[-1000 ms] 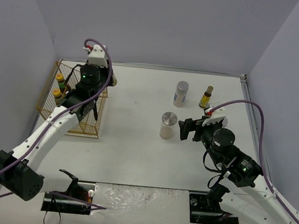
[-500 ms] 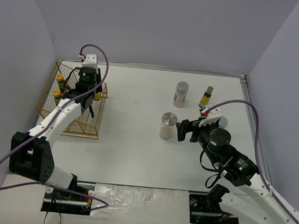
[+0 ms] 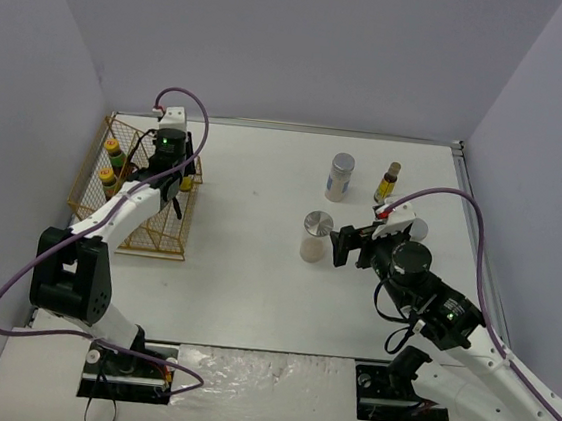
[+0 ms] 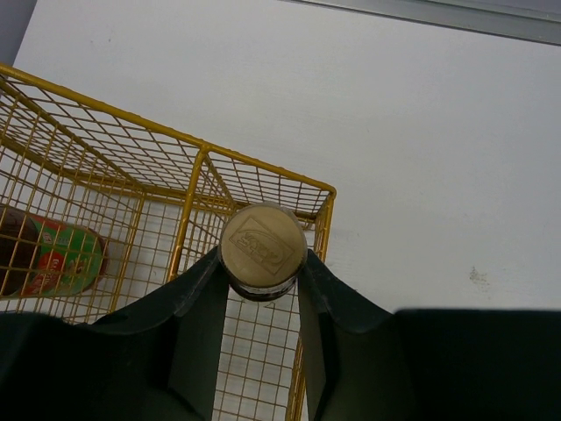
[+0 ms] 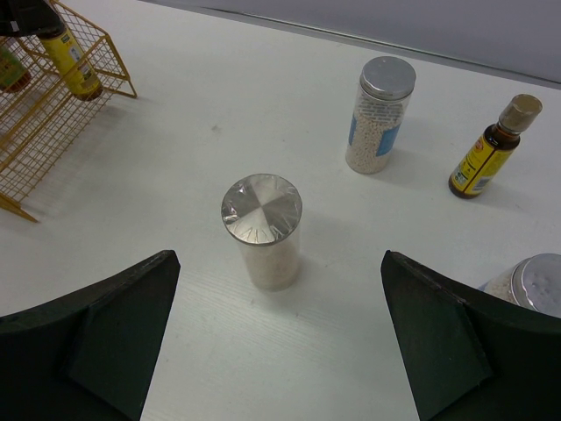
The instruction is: Organize the condiment bottles
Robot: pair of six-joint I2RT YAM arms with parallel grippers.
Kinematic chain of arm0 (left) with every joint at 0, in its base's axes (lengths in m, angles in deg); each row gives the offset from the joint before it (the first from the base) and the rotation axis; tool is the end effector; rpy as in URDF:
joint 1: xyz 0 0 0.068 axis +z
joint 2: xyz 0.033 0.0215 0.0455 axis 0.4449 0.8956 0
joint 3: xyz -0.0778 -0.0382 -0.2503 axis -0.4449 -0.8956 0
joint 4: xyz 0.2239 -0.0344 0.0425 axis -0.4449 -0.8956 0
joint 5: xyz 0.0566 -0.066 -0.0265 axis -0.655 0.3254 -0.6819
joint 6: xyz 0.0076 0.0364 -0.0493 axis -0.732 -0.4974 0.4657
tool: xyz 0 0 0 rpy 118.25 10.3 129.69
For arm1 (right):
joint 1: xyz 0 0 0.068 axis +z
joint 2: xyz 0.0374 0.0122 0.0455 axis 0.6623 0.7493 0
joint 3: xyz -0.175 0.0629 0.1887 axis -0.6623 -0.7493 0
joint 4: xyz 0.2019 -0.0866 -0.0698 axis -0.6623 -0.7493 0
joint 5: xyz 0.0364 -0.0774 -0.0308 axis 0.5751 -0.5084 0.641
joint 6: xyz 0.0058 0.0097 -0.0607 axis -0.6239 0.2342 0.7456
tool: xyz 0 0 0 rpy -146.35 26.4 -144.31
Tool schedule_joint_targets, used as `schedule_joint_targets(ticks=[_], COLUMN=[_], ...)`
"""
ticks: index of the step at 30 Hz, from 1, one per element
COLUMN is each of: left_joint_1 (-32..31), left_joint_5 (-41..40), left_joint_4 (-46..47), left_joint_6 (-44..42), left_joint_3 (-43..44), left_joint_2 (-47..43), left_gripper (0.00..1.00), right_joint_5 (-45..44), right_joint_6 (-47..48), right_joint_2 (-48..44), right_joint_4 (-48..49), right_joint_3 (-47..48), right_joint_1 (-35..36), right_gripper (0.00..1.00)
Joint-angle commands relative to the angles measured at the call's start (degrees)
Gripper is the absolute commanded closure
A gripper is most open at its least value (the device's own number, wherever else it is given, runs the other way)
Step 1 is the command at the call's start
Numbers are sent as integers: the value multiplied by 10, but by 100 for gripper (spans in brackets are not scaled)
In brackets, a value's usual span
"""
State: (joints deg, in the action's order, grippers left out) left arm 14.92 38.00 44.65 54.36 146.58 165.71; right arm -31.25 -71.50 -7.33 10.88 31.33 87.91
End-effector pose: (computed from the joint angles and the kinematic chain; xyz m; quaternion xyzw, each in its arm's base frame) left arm 0.3335 -0.0575 0.2947 -0.0905 0.8189 -0.0440 0.5650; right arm 0.1131 0.0987 0.3532 -0.1335 0.6980 0.2187 0.6687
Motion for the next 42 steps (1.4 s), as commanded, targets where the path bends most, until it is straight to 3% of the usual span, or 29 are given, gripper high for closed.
schedule_joint_targets(ticks=[1,13,18,21,23,28,32,42], left_joint_1=[10,10,9,8,8,7,7,7], left_joint_5=[-1,7,21,37,45,67,86,153], left_joint_4=[90,47,5,-55,-100,-215,-275,-288], left_joint_6=[13,23,24,33,38,39,36,-51], left_joint_3=[11,28,49,76,98,146,138,-17], left_joint_2=[-12,-15,-37,-57,-75,-129,-185,-345], left_gripper=[90,47,22,10,4,3,3,3], right_joint_5=[-3,-16,-65,-99,-71,-31,-1,75], right_joint_6=[1,-1,-8,-23,-36,-64,-76,-47], right_joint_2=[8,41,70,113,136,227,304,495], right_joint_4=[44,43,44,44,44,53,64,157], right_joint_3=[6,26,50,83,101,166,211,271], right_joint_1=[-4,-3,-7,-32,-82,-203,-276,-378], right_gripper=[4,3,5,6,6,7,7,13])
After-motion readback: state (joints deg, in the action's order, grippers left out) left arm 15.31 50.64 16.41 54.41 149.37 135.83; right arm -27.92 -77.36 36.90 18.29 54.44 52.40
